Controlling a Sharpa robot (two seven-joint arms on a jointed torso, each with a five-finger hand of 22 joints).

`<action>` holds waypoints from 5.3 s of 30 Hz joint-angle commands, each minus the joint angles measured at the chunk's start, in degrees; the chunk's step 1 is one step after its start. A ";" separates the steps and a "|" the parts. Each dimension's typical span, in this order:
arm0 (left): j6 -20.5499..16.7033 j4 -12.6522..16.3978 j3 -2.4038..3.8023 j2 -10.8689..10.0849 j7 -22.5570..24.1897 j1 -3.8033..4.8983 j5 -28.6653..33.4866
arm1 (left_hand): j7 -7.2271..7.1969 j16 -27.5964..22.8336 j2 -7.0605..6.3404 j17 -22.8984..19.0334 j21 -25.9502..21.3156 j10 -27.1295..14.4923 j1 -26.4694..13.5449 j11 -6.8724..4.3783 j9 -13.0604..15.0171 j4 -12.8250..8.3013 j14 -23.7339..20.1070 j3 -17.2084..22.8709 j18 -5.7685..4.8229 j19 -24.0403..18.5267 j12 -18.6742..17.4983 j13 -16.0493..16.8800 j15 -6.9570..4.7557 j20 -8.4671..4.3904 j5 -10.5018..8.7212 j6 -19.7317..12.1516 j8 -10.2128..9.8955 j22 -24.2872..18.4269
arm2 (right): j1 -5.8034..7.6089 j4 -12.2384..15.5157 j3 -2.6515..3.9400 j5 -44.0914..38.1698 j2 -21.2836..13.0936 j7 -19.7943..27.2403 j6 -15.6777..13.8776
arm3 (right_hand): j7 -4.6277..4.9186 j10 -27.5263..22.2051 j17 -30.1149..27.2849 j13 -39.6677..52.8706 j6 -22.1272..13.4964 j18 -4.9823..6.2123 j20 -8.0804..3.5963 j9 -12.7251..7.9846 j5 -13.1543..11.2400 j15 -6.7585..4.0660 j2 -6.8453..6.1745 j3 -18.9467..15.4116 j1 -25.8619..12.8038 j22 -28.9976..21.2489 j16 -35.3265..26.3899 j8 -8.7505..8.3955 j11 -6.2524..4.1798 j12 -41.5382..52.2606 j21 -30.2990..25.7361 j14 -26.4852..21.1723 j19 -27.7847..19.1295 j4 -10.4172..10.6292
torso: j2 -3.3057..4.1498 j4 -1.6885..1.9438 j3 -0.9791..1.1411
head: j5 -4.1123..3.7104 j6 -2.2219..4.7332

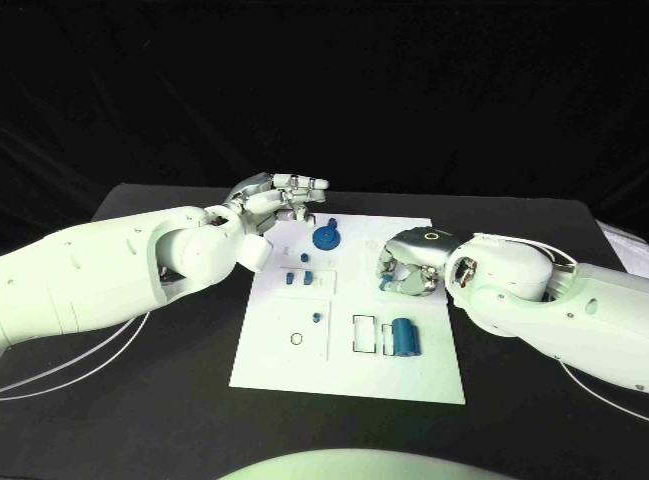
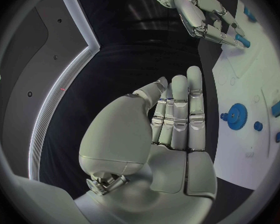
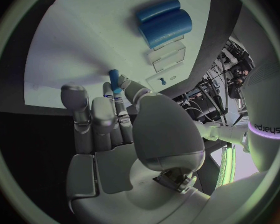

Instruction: Assemble the parts on the task board

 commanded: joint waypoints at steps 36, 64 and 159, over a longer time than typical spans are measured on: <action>0.49 0.37 0.04 0.03 0.92 0.01 -0.32 | -0.03 0.23 0.19 -0.07 0.23 -0.49 -0.64 -0.01 -0.10 0.11 -0.30 -0.40 0.54 -0.08 -0.07 -0.09 0.33 0.29 0.22 -0.51 0.34 0.09 | 0.44 9.71 1.34 5.22 -6.14 -1.55 -7.94 | 0.67 3.15 2.29 0.40 1.05 -0.54 -0.16 0.28 -1.10 -0.71 0.98 4.07 2.63 5.08 2.31 0.72 -0.17 0.58 3.73 1.37 2.15 -2.13 | 0.05 0.13 -0.06 | 0.61 -0.14; 0.21 0.56 0.05 0.35 1.19 0.02 -0.32 | -0.03 0.25 0.29 -0.08 0.23 -0.50 -0.65 -0.01 -0.10 0.11 -0.32 -0.37 0.55 -0.09 -0.05 -0.11 0.33 0.30 0.22 -0.53 0.38 0.10 | -5.12 8.83 1.07 1.50 7.09 3.03 -8.90 | 0.51 3.79 2.89 0.38 1.61 -0.66 -0.48 0.41 -0.32 -0.93 1.04 4.83 2.87 6.07 2.96 0.99 -0.36 0.49 4.50 1.48 2.45 -2.59 | 0.07 -0.02 0.06 | 2.28 -0.93; 0.20 -0.01 0.05 0.89 0.58 0.03 -0.32 | -0.08 0.32 0.42 -0.15 0.22 -0.52 -0.56 -0.05 -0.12 -0.09 -0.47 -0.29 0.60 -0.20 0.12 -0.16 0.31 0.32 0.22 -0.55 0.59 0.14 | -8.97 2.65 0.04 -0.65 12.92 1.48 -6.90 | 2.68 -6.91 -0.23 0.04 -8.62 -0.05 1.52 -1.56 1.73 1.32 -3.63 -0.43 -2.83 2.36 0.95 -2.59 2.46 -5.26 2.34 0.37 0.41 -0.24 | -0.01 -0.08 0.01 | 2.48 -1.69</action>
